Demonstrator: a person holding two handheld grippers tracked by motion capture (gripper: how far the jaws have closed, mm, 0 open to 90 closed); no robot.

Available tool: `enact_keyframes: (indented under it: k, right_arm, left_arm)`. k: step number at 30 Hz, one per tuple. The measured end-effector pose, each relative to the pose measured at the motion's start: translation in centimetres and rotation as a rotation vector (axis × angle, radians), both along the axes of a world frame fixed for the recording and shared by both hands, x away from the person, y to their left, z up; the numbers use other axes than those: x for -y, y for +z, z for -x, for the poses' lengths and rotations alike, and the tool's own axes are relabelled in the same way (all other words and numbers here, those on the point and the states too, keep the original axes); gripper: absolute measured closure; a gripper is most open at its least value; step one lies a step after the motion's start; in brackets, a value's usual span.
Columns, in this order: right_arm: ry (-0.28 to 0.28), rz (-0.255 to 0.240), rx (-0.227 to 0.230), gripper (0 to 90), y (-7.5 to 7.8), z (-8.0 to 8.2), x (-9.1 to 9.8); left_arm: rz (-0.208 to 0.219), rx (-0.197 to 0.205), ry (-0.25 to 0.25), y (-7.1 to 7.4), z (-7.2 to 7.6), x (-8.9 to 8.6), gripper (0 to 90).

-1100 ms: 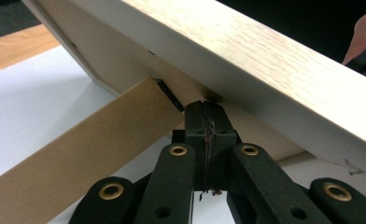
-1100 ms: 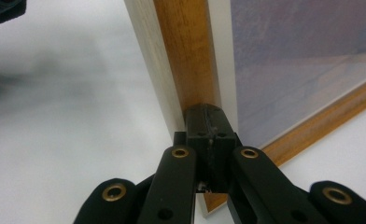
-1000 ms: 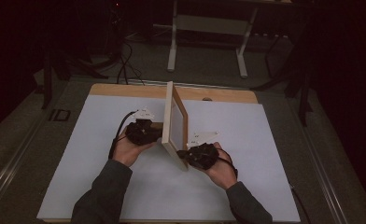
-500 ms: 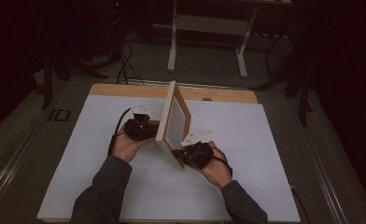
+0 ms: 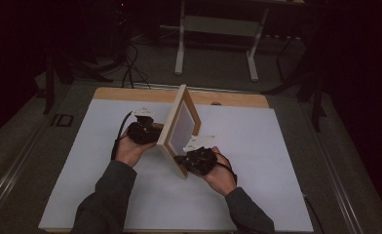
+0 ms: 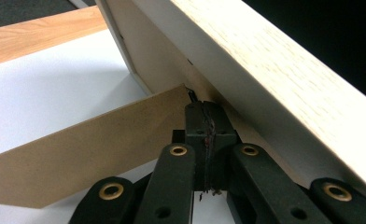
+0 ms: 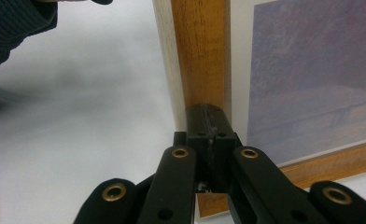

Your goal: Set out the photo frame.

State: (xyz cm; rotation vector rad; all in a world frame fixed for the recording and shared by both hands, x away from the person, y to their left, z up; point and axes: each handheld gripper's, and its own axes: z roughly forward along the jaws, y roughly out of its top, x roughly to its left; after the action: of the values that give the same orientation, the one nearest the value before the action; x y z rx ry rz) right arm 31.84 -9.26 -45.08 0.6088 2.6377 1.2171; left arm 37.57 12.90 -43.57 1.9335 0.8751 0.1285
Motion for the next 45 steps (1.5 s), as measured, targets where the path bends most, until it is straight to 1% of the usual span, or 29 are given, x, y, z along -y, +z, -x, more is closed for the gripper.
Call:
enact_keyframes:
  k: [5,11,14,16,19,20,21,22,23,26,28,30,32,35,39,45]
  right_arm:
    - [-0.001,0.001,-0.001,90.0,0.0,-0.1,-0.3]
    - [0.001,-0.002,0.000,90.0,0.0,-0.1,-0.3]
    - [0.001,0.000,0.003,89.9,0.0,-0.1,-0.3]
    - [0.003,0.003,0.005,88.2,0.0,-0.1,-0.2]
    - [0.002,0.004,0.008,85.9,-0.1,-0.1,-0.1]
    - [-0.001,0.003,0.008,85.1,-0.1,-0.1,0.1]
    - [-0.001,0.003,0.008,85.1,-0.1,-0.1,0.1]
    - [-0.005,0.001,0.008,84.2,-0.1,-0.1,0.3]
    - [-0.016,-0.001,0.006,82.4,-0.1,-0.2,0.7]
    - [-0.042,-0.003,0.004,79.2,-0.1,-0.4,1.4]
    - [-0.058,-0.002,0.005,76.5,-0.2,-0.6,1.8]
    - [-0.074,-0.004,0.005,72.9,-0.3,-0.8,2.3]
    - [-0.088,-0.004,0.005,69.0,-0.5,-0.9,2.7]
    - [-0.105,-0.004,-0.001,64.2,-0.8,-1.1,3.3]
    - [-0.128,-0.004,-0.005,61.4,-1.1,-1.4,4.0]
    - [-0.150,-0.006,-0.010,59.9,-1.3,-1.6,4.7]
  left_arm:
    - [0.014,-0.008,0.002,-0.1,-0.2,-0.1,90.0]
    - [0.013,-0.012,0.002,-0.1,-0.2,-0.2,90.0]
    - [0.002,-0.007,0.014,0.0,-0.2,-0.2,89.6]
    - [-0.012,-0.001,0.038,0.0,-0.1,-0.2,86.1]
    - [-0.020,0.011,0.064,0.2,0.1,-0.4,82.9]
    - [-0.024,0.016,0.084,0.4,0.3,-0.4,81.5]
    - [-0.024,0.016,0.084,0.4,0.3,-0.4,79.6]
    - [-0.020,0.021,0.097,0.6,0.5,-0.7,79.6]
    - [-0.019,0.027,0.107,0.8,0.6,-0.8,76.0]
    - [-0.016,0.042,0.139,1.3,1.0,-1.2,71.6]
    - [-0.029,0.057,0.172,1.6,1.3,-1.5,67.1]
    - [-0.030,0.065,0.196,1.9,1.5,-1.7,63.9]
    - [-0.026,0.073,0.220,2.1,1.7,-1.9,61.3]
    - [0.004,0.066,0.242,2.6,2.0,-2.3,56.3]
    - [0.034,0.070,0.272,3.1,2.6,-2.5,53.3]
    - [0.077,0.084,0.293,4.0,3.5,-2.5,45.7]
